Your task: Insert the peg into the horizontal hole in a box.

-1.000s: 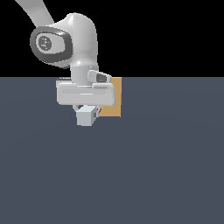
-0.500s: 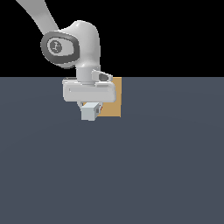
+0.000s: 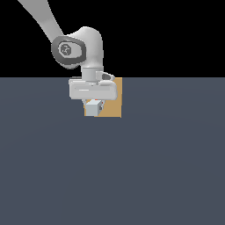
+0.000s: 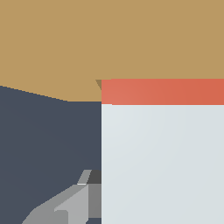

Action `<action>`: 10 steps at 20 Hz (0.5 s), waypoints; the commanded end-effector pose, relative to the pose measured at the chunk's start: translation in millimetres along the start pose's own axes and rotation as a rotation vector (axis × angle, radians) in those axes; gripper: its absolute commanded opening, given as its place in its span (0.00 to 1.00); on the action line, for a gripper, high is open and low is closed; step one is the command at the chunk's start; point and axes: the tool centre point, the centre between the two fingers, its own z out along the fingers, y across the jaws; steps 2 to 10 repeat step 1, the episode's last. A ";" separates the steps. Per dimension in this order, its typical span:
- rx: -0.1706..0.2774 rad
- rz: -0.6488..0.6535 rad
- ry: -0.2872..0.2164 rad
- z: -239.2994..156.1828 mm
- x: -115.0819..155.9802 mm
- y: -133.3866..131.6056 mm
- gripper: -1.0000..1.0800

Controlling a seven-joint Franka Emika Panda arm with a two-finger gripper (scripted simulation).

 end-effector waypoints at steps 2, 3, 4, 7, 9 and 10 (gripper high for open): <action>-0.007 -0.004 0.006 -2.1 9.7 2.1 0.00; -0.007 -0.004 0.006 -2.1 9.7 2.1 0.00; -0.007 -0.004 0.006 -2.1 9.7 2.1 0.00; -0.007 -0.004 0.006 -2.1 9.7 2.1 0.00; -0.007 -0.004 0.006 -2.1 9.7 2.1 0.00; -0.007 -0.004 0.006 -2.1 9.7 2.1 0.00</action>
